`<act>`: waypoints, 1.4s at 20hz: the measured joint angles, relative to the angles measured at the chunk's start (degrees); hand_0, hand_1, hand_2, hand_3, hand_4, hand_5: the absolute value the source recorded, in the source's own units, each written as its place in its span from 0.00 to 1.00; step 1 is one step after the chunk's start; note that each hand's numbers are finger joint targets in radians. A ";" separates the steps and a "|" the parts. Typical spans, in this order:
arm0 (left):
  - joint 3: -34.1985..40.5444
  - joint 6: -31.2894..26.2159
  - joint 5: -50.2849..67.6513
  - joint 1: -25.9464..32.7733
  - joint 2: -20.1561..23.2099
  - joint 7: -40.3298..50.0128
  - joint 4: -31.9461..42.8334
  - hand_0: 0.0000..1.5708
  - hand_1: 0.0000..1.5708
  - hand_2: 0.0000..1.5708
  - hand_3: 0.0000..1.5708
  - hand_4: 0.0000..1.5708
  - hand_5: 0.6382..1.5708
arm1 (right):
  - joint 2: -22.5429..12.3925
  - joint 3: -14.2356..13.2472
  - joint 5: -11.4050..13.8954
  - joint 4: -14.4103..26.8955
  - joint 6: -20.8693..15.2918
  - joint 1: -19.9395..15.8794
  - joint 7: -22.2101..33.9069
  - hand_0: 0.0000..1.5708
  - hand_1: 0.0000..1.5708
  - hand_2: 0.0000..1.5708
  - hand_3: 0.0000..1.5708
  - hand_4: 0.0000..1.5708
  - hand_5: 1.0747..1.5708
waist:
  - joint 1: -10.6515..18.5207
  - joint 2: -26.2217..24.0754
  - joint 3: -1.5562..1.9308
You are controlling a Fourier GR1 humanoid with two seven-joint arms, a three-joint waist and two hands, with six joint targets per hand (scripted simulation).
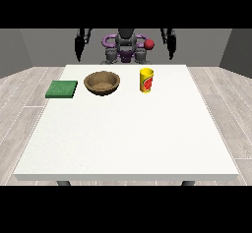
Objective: Pick the cup and pour the ball into the bowl, then pick the bowl and place it on the pad
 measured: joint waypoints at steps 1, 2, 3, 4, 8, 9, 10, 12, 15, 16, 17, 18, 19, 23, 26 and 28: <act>0.05 -0.05 0.08 -0.10 0.20 0.48 -0.65 0.00 0.00 0.00 0.00 0.00 0.99 | -0.33 -0.13 -0.03 -0.65 0.03 -0.05 0.43 0.00 0.00 0.00 0.00 0.00 1.00 | -0.06 -1.81 0.09; 0.08 -0.11 0.17 -0.21 0.42 1.01 -1.35 0.00 0.00 0.00 0.00 0.00 0.99 | -0.62 -0.21 -0.06 -1.41 0.06 -0.14 0.87 0.00 0.00 0.00 0.00 0.00 1.00 | -0.09 -3.64 0.17; 0.13 -0.17 0.27 -0.34 0.64 1.58 -2.04 0.00 0.00 0.00 0.00 0.00 0.99 | -0.95 -0.31 -0.08 -2.13 0.10 -0.24 1.40 0.00 0.00 0.00 0.00 0.00 1.00 | -0.10 -5.42 0.23; 0.21 -0.20 0.36 -0.46 0.88 2.21 -2.72 0.00 0.00 0.00 0.00 0.00 0.99 | -1.29 -0.40 -0.11 -2.83 0.15 -0.34 2.00 0.00 0.00 0.00 0.00 0.00 1.00 | -0.09 -7.16 0.28; 1.41 1.00 2.93 -2.70 -0.35 6.40 -5.39 0.00 0.00 0.00 0.00 0.00 0.99 | -4.14 -3.06 -4.55 -5.33 3.67 -1.07 5.00 0.00 0.00 0.00 0.00 0.00 1.00 | -1.10 -11.50 0.55; 2.72 1.06 4.38 -3.87 -0.21 7.39 -5.80 0.00 0.00 0.00 0.00 0.00 0.99 | -5.45 -4.61 -6.89 -5.80 5.54 -1.33 5.38 0.00 0.00 0.00 0.00 0.00 1.00 | -1.64 -11.42 0.63; 3.17 1.57 5.09 -4.88 -0.60 8.18 -6.51 0.00 0.00 0.00 0.00 0.00 0.98 | -6.54 -6.13 -8.68 -5.59 7.17 -1.37 4.80 0.00 0.00 0.00 0.00 0.00 1.00 | -1.65 -10.80 0.67; 5.36 1.78 6.54 -6.31 0.08 8.58 -6.84 0.00 0.00 0.00 0.00 0.00 0.98 | -7.66 -7.72 -11.15 -7.15 8.90 -1.60 5.75 0.00 0.00 0.00 0.00 0.00 1.00 | -2.39 -9.46 0.75; 7.72 0.64 8.58 -7.16 0.95 6.78 -6.47 0.00 0.00 0.00 0.00 0.00 0.97 | -8.25 -10.00 -13.42 -7.60 10.63 -1.98 4.48 0.00 0.00 0.00 0.00 0.00 1.00 | -2.45 -6.59 0.79; 8.59 -0.11 9.20 -7.27 1.40 5.52 -5.83 0.00 0.00 0.00 0.00 0.00 0.97 | -8.02 -10.12 -13.40 -7.96 10.76 -2.01 4.05 0.00 0.00 0.00 0.00 0.00 1.00 | -2.48 -5.67 0.79; 9.18 -0.49 9.55 -7.25 1.57 4.48 -5.44 0.00 0.00 0.00 0.00 0.00 0.97 | -8.02 -10.42 -13.59 -8.30 11.21 -1.75 3.90 0.00 0.00 0.00 0.00 0.00 1.00 | -2.51 -5.06 0.80; 9.66 -0.88 9.90 -7.90 1.84 3.64 -4.76 0.00 0.00 0.00 0.00 0.00 0.97 | -8.05 -10.58 -13.55 -8.46 11.49 -2.10 3.66 0.00 0.00 0.00 0.00 0.00 1.00 | -2.58 -4.21 0.81; 9.84 -0.33 9.60 -9.03 1.72 2.98 -4.23 0.00 0.00 0.00 0.00 0.00 0.97 | -8.05 -10.77 -13.43 -7.87 11.99 -2.37 2.52 0.00 0.00 0.00 0.00 0.00 1.00 | -2.77 -3.04 0.80; 10.45 -0.77 8.82 -10.89 1.57 -2.73 -0.45 0.00 0.00 0.00 0.00 0.00 0.96 | -7.63 -11.52 -12.88 -5.64 12.00 -4.82 -0.17 0.00 0.00 0.00 0.00 0.00 1.00 | -2.61 1.40 0.82; 10.33 -0.10 7.28 -12.38 0.72 -7.76 3.16 0.00 0.00 0.00 0.00 0.00 0.95 | -7.27 -11.42 -12.24 -3.62 13.20 -5.44 -3.63 0.00 0.00 0.00 0.00 0.00 1.00 | -3.43 4.36 0.82; 9.89 0.08 6.20 -12.32 -0.09 -11.65 5.31 0.00 0.00 0.00 0.00 0.00 0.95 | -7.95 -12.62 -12.46 -1.38 14.47 -6.27 -6.59 0.00 0.00 0.00 0.00 0.00 1.00 | -3.34 6.21 0.83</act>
